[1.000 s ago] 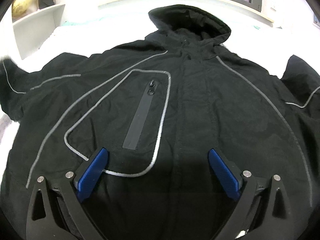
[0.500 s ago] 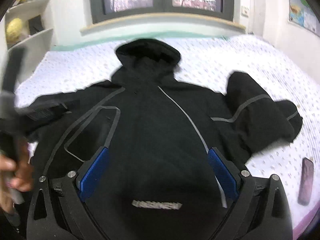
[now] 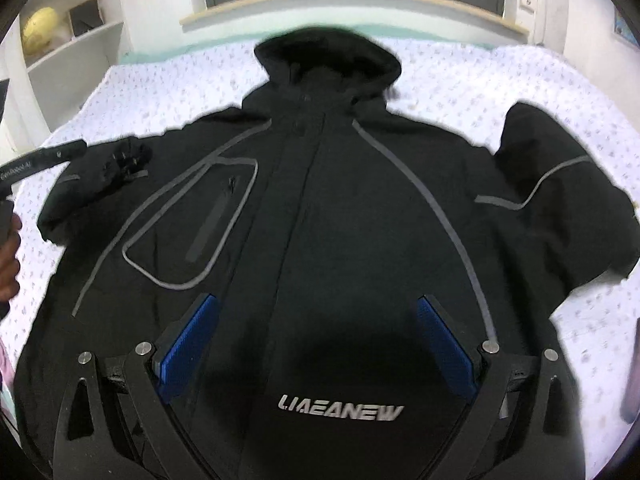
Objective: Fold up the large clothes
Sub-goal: 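Fold the held sleeve across the jacket body with the left gripper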
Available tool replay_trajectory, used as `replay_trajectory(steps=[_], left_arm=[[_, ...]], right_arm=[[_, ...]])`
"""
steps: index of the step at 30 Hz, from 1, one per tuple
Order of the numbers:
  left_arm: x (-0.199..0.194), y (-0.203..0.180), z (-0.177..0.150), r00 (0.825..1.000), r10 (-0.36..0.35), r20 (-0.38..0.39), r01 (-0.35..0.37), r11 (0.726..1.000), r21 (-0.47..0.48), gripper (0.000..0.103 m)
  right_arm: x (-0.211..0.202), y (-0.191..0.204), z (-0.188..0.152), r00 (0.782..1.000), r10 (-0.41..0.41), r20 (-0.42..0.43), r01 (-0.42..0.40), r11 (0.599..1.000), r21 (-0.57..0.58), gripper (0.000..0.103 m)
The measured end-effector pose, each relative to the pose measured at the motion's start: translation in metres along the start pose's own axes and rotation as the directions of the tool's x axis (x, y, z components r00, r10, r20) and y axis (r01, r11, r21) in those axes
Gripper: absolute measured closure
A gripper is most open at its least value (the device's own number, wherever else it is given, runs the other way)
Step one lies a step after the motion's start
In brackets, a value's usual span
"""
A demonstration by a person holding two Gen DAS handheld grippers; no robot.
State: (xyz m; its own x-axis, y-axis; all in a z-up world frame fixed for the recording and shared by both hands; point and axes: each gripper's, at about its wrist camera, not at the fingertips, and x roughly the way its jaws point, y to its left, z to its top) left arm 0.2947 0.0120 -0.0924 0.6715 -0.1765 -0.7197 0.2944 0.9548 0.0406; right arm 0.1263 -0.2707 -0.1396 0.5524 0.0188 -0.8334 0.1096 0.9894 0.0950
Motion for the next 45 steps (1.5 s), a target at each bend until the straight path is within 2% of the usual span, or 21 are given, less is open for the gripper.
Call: replay_trajectory(steps=[1, 2, 4, 5, 6, 7, 9, 12, 14, 16, 18, 21, 24, 27, 28, 31, 33, 35, 38, 42, 45], left_arm=[[0.019, 0.001, -0.001, 0.998, 0.03, -0.051, -0.03, 1.0, 0.005, 0.017], [0.038, 0.002, -0.003, 0.992, 0.007, -0.129, -0.006, 1.0, 0.008, 0.018], [0.061, 0.005, -0.009, 0.981, 0.006, -0.193, -0.003, 1.0, 0.016, 0.024], [0.064, 0.003, -0.011, 0.98, 0.039, -0.194, -0.032, 0.999, 0.04, 0.032], [0.063, 0.002, -0.009, 0.979, 0.061, -0.196, -0.051, 0.997, 0.058, 0.055], [0.058, 0.003, -0.005, 0.978, 0.034, -0.205, -0.027, 0.999, 0.034, 0.067], [0.043, -0.004, 0.008, 0.984, 0.043, -0.174, -0.041, 0.999, 0.015, 0.076], [-0.006, -0.025, 0.031, 0.995, -0.037, -0.089, 0.037, 0.999, -0.002, 0.077], [-0.036, -0.05, 0.044, 0.991, -0.131, -0.037, 0.131, 0.991, 0.007, 0.077], [-0.058, -0.086, 0.054, 0.972, -0.234, -0.005, 0.234, 0.971, 0.036, 0.077], [-0.067, -0.126, 0.057, 0.938, -0.346, -0.002, 0.345, 0.936, 0.062, 0.077], [-0.044, -0.188, 0.048, 0.886, -0.456, -0.084, 0.463, 0.882, 0.089, 0.077], [0.008, -0.236, 0.022, 0.867, -0.457, -0.199, 0.483, 0.869, 0.11, 0.077], [0.069, -0.263, -0.01, 0.837, -0.45, -0.312, 0.489, 0.871, 0.056, 0.076], [0.076, -0.271, -0.018, 0.832, -0.451, -0.322, 0.492, 0.869, 0.054, 0.07], [0.071, -0.273, -0.026, 0.825, -0.481, -0.296, 0.523, 0.849, 0.078, 0.06], [0.064, -0.268, -0.019, 0.799, -0.504, -0.329, 0.548, 0.835, 0.052, 0.056], [0.043, -0.249, -0.007, 0.787, -0.531, -0.314, 0.566, 0.824, 0.026, 0.056], [-0.013, -0.205, 0.015, 0.796, -0.553, -0.245, 0.572, 0.82, 0.007, 0.056], [-0.118, -0.118, 0.038, 0.886, -0.439, -0.148, 0.441, 0.897, -0.023, 0.055], [-0.205, -0.061, 0.043, 0.949, -0.3, -0.101, 0.295, 0.953, -0.065, 0.051]], right_arm=[[0.003, -0.001, -0.001, 1.0, 0.003, -0.009, -0.003, 1.0, 0.002, 0.003], [0.005, -0.002, -0.003, 1.0, 0.004, -0.013, -0.004, 1.0, 0.005, 0.003], [0.005, -0.007, -0.005, 1.0, -0.006, -0.014, 0.006, 1.0, 0.018, 0.003], [0.004, -0.01, -0.005, 1.0, -0.006, -0.014, 0.006, 1.0, 0.027, 0.003], [0.002, -0.014, -0.006, 1.0, -0.008, -0.013, 0.008, 0.999, 0.036, 0.003], [0.0, -0.018, -0.005, 1.0, -0.009, -0.012, 0.01, 0.999, 0.046, 0.003], [-0.004, -0.024, -0.004, 1.0, -0.011, -0.008, 0.011, 0.998, 0.064, 0.004], [-0.02, -0.032, -0.003, 1.0, -0.008, 0.028, 0.005, 0.996, 0.09, 0.003], [-0.032, -0.036, 0.0, 0.998, -0.025, 0.05, 0.02, 0.995, 0.103, 0.003], [-0.046, -0.044, 0.001, 0.997, -0.044, 0.069, 0.035, 0.991, 0.127, 0.003], [-0.059, -0.055, 0.002, 0.995, -0.052, 0.087, 0.038, 0.987, 0.156, 0.003], [-0.074, -0.072, 0.0, 0.991, -0.102, 0.089, 0.084, 0.979, 0.185, 0.003], [-0.084, -0.089, -0.002, 0.987, -0.137, 0.085, 0.118, 0.973, 0.199, 0.003], [-0.086, -0.103, -0.005, 0.989, -0.133, 0.058, 0.119, 0.972, 0.204, 0.003], [-0.085, -0.107, -0.005, 0.99, -0.132, 0.051, 0.119, 0.972, 0.203, 0.003], [-0.082, -0.11, -0.003, 0.992, -0.127, 0.029, 0.119, 0.975, 0.187, 0.003], [-0.077, -0.111, 0.005, 0.997, -0.076, 0.013, 0.072, 0.98, 0.186, 0.003], [-0.069, -0.113, 0.015, 1.0, -0.002, -0.001, 0.002, 0.979, 0.206, 0.003], [-0.049, -0.106, 0.036, 0.996, 0.084, -0.037, -0.073, 0.972, 0.224, 0.003], [0.008, -0.102, 0.062, 0.966, 0.23, -0.115, -0.178, 0.921, 0.348, 0.005], [0.056, -0.097, 0.071, 0.948, 0.264, -0.179, -0.165, 0.886, 0.434, 0.011]])
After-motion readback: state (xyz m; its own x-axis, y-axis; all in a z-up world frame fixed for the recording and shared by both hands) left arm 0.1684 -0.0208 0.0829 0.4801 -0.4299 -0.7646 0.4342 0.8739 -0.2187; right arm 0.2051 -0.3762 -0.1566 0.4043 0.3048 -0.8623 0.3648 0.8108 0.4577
